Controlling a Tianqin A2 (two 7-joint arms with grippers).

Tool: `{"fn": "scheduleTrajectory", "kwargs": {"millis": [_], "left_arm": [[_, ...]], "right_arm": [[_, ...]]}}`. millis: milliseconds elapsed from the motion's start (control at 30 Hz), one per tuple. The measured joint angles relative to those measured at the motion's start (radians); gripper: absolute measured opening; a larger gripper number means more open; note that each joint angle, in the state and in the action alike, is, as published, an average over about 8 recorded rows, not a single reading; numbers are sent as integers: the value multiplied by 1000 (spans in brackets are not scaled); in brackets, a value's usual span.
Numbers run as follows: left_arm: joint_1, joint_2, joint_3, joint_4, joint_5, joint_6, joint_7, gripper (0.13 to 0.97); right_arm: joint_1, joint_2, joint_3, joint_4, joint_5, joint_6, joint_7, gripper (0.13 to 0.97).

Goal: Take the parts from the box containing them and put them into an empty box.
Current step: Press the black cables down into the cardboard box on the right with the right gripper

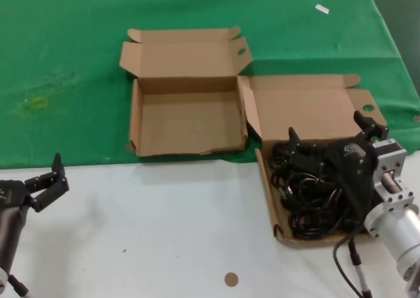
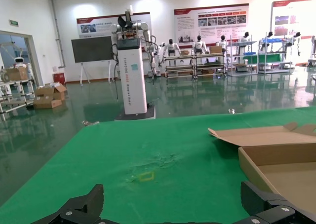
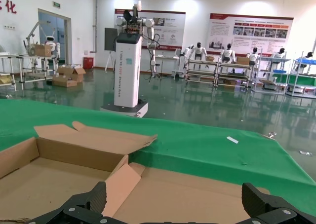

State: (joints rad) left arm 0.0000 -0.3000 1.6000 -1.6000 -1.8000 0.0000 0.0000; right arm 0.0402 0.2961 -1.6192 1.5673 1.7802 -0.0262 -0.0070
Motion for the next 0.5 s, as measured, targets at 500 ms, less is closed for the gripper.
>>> {"fn": "scheduleTrajectory", "kwargs": {"millis": [500], "left_arm": [[0,0,0,0,0,0,0,951]], "right_arm": [[0,0,0,0,0,0,0,966]]}}
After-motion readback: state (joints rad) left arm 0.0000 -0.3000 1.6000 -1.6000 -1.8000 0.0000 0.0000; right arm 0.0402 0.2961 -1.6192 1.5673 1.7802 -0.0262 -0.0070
